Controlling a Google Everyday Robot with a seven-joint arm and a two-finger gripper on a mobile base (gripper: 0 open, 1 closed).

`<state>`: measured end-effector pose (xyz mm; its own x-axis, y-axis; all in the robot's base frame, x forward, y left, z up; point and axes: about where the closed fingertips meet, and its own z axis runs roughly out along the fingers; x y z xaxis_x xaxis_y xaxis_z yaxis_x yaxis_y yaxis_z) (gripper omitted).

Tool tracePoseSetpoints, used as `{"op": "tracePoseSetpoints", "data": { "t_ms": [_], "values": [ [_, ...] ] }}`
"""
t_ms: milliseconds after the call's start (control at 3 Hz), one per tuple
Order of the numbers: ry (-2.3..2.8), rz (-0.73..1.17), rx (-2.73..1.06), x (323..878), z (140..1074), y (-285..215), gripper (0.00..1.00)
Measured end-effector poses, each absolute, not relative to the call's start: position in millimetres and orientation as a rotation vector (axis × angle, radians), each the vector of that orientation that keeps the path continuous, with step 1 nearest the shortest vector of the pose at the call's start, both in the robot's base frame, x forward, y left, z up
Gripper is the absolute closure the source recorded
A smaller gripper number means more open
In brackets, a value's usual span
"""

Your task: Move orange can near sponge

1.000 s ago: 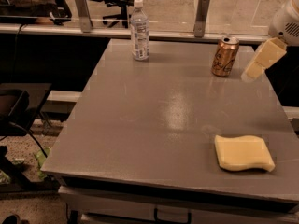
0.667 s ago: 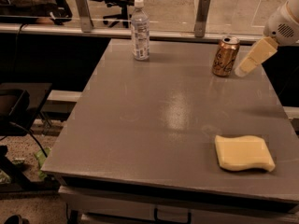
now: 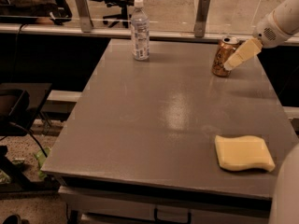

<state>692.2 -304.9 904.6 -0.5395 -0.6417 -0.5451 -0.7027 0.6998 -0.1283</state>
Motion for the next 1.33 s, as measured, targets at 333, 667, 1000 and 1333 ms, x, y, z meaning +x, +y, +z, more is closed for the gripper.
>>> {"op": "tracePoseSetpoints", "data": {
  "t_ms": [333,667,1000,1333],
  "values": [
    [2.323,0.154,-1.001,708.2,900.3,-303.6,0.0],
    [2.307,0.16,-0.996,718.8,902.1,-299.2,0.0],
    [2.297,0.171,-0.998,724.5,904.7,-291.9,0.16],
    [2.286,0.187,-1.016,725.0,907.4,-282.7,0.39]
  ]
}}
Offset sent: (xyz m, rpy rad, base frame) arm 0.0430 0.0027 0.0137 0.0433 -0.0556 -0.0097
